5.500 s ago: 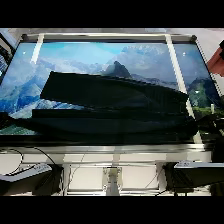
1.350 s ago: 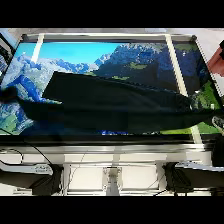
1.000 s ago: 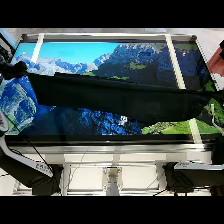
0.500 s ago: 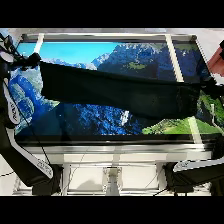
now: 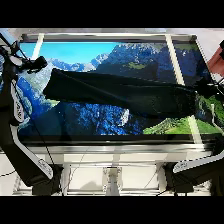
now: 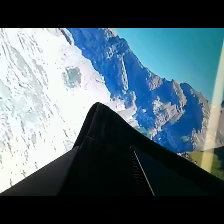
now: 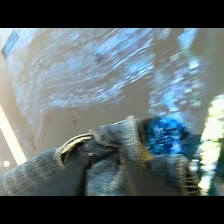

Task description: Fold the clothes and pants, and hang the long-sleeved shirts on hangers.

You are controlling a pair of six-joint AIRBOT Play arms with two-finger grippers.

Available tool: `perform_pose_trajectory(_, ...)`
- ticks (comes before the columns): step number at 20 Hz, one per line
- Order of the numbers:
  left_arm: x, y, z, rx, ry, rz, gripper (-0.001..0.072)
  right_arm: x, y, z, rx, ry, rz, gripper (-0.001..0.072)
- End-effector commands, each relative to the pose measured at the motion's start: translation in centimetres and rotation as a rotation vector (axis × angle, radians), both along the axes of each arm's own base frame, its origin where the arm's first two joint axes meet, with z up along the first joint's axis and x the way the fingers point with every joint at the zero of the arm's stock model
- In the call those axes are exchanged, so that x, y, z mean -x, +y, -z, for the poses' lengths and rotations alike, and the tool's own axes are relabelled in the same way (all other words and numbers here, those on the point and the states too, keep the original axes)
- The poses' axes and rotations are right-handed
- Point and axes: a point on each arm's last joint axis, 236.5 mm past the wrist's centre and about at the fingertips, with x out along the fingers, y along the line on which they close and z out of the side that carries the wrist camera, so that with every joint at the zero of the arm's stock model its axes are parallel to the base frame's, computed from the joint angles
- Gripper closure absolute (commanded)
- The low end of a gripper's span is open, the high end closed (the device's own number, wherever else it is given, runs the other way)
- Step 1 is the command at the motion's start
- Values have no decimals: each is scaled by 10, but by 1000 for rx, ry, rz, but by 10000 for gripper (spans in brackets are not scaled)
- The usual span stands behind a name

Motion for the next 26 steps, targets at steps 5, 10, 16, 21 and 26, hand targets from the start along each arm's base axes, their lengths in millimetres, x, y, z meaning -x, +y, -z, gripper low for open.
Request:
perform_pose_trajectory(5,71,6,13,77,264,92,325,-5,19,-49,-10,16,-164,298)
perform_pose_trajectory(10,167,22,40,249,602,148,195,48,48,-34,-52,239,-358,63)
perform_pose_trajectory(16,169,24,41,273,559,231,195,75,77,-33,-175,346,-415,22)
perform_pose_trajectory(21,156,-9,64,468,536,289,99,71,98,-33,-174,361,-464,23)
perform_pose_trajectory(26,161,-5,85,462,583,280,99,66,110,-32,-161,362,-489,25)
